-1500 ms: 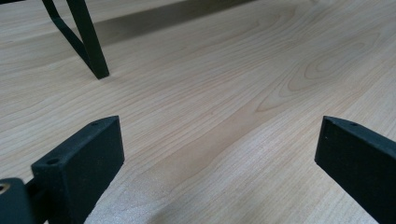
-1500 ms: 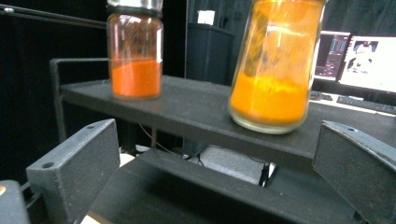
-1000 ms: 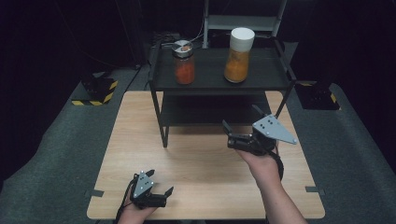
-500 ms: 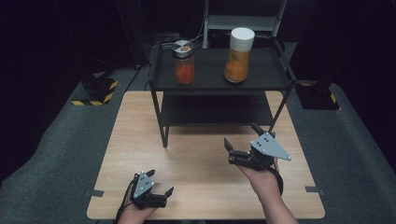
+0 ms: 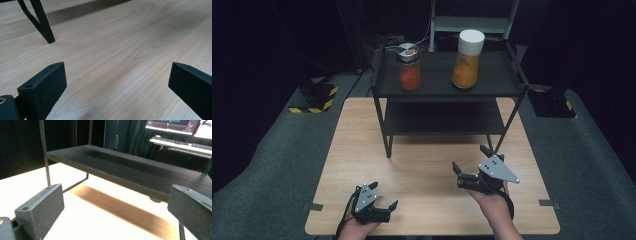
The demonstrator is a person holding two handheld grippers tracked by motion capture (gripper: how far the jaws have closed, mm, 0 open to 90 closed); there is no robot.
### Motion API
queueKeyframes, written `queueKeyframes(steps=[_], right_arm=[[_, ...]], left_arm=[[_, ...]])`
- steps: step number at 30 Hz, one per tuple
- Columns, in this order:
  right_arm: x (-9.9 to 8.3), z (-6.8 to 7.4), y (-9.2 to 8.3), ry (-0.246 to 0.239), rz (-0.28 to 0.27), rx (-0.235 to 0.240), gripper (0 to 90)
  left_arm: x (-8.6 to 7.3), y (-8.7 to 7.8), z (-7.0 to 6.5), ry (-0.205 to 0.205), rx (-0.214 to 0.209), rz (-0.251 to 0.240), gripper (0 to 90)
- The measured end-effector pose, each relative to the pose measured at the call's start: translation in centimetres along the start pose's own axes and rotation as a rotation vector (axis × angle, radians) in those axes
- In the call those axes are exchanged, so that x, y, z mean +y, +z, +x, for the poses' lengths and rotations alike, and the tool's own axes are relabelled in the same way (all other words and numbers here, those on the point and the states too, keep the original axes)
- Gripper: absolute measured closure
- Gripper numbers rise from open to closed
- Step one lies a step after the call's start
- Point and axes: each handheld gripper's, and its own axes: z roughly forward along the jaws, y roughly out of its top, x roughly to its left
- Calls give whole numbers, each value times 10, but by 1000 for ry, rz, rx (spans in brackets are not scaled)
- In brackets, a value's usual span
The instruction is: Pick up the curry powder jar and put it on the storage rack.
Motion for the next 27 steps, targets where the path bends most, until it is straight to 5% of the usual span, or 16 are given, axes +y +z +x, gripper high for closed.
queueKeyframes(steps=[27], right_arm=[[-60,3,-3,41,127,17,0]], left_arm=[[-1,0,0,12,-4,-4,36]])
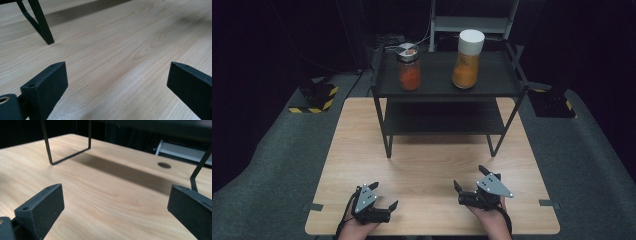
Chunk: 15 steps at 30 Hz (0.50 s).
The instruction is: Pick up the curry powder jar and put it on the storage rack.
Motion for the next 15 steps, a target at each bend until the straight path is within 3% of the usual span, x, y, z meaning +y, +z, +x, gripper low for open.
queueKeyframes(steps=[15], right_arm=[[-29,-3,-5,13,58,-3,0]], left_arm=[[-6,-1,2,12,-12,-39,35]])
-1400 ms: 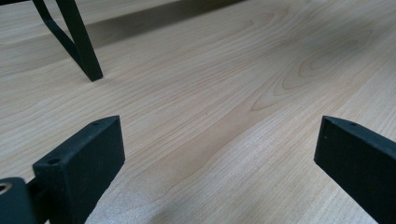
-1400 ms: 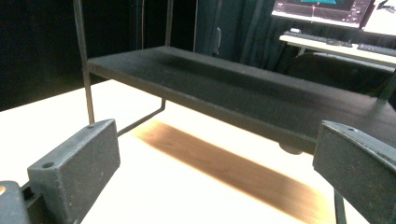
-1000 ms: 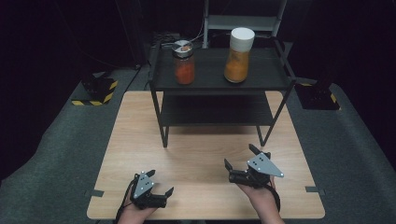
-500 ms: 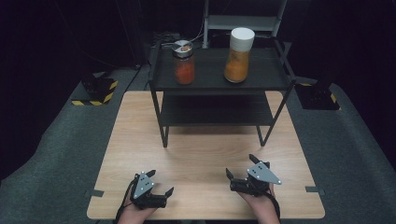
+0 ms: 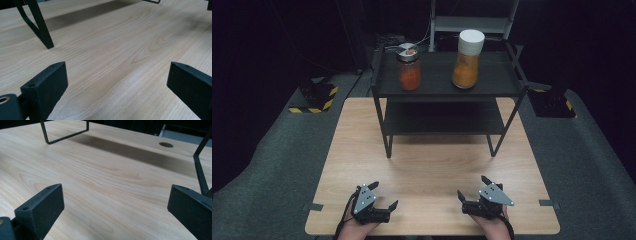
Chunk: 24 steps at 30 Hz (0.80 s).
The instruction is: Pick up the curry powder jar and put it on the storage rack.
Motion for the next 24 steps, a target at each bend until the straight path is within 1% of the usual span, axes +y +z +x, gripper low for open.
queueKeyframes(steps=[4,7,9,12,16,19,24], right_arm=[[-4,-1,-1,-4,0,-2,0],[-6,-3,-2,16,-4,2,2],[-8,-3,-2,12,-14,4,3],[-8,-3,-2,8,-10,5,3],[-8,0,-1,-14,0,-1,3],[-7,4,-1,-38,7,-15,3],[-6,8,-3,-54,19,-26,3]], left_arm=[[0,0,0,3,-4,-2,35],[0,1,1,-5,-10,-4,35],[1,2,1,-5,-14,-1,35],[1,2,0,1,-12,0,35],[1,1,-2,11,-13,4,35],[1,1,-3,19,-11,7,34],[3,1,-4,19,-2,16,33]])
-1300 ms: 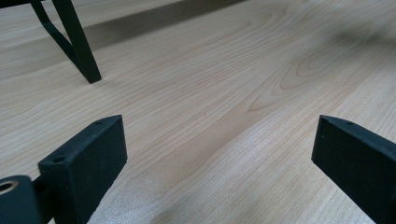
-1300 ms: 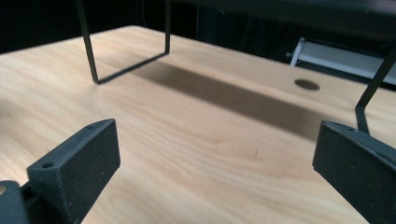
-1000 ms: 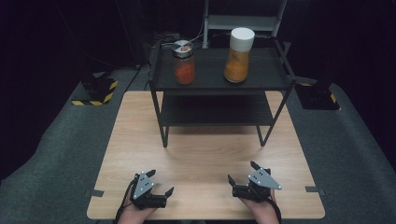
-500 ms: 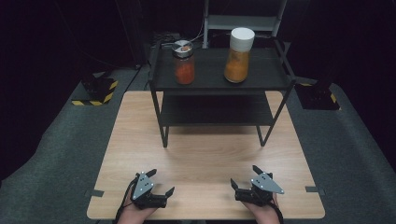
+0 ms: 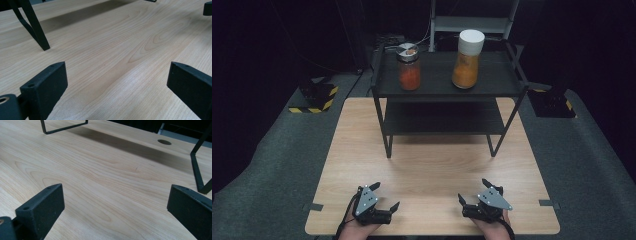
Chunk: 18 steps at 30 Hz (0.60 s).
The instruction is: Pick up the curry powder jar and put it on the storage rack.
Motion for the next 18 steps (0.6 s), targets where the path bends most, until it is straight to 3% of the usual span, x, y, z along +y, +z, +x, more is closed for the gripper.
queueKeyframes(steps=[8,18], right_arm=[[3,-2,-3,7,29,-11,0],[3,4,-5,-21,42,-25,0]], left_arm=[[2,-2,-2,-16,27,21,25],[14,4,-5,2,44,98,23]])
